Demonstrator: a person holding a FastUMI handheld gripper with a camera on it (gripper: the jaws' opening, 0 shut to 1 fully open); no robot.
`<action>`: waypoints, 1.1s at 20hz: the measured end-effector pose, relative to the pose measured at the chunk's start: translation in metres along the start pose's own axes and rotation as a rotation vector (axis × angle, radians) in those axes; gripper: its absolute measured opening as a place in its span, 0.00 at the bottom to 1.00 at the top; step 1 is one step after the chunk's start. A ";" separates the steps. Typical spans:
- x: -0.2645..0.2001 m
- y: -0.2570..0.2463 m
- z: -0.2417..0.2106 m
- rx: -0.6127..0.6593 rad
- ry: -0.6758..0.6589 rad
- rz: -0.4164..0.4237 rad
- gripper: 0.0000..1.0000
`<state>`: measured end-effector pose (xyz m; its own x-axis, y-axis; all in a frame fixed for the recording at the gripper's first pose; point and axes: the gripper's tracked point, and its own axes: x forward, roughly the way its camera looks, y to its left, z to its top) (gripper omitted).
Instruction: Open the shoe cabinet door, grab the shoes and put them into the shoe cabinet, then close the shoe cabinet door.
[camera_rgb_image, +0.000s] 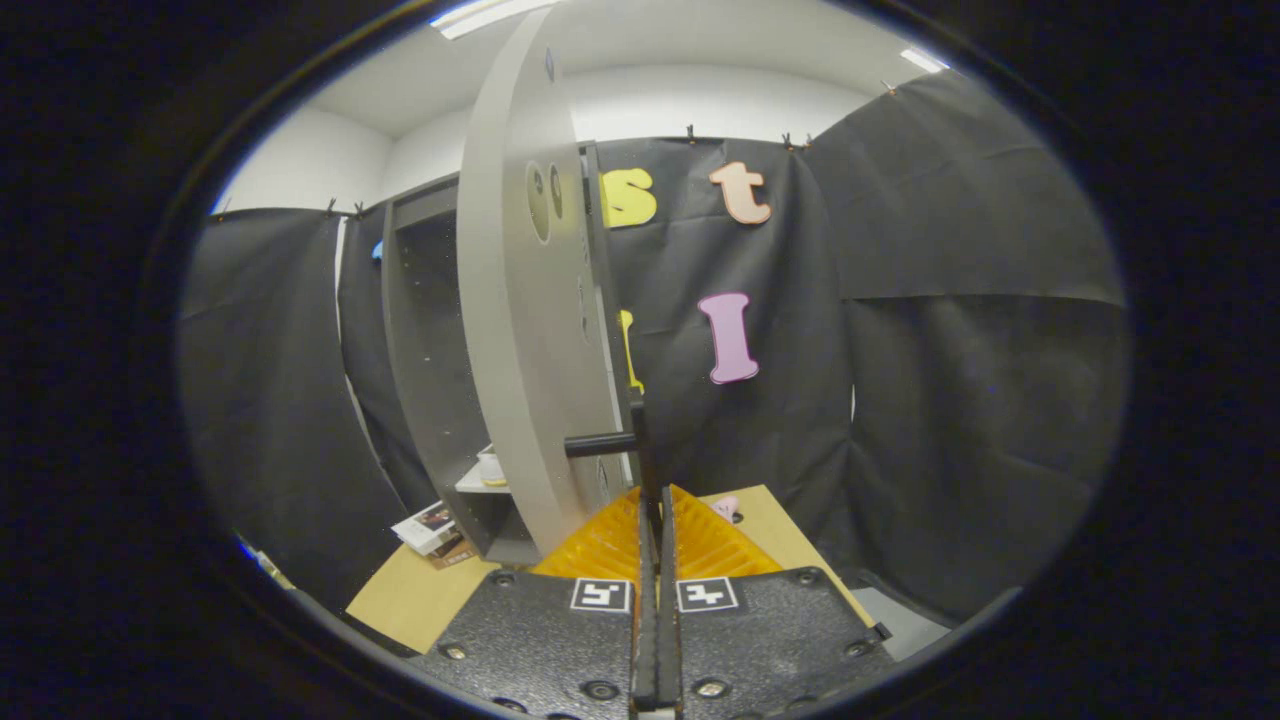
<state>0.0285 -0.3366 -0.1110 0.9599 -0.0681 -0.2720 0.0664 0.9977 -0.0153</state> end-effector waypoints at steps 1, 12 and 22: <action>-0.002 -0.002 0.000 -0.018 -0.001 -0.014 0.04; -0.073 0.035 -0.046 -0.079 0.042 -0.012 0.49; -0.061 0.123 -0.176 -0.062 0.244 0.024 1.00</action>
<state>-0.0698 -0.2092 -0.2656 0.8661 -0.0493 -0.4974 0.0206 0.9978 -0.0630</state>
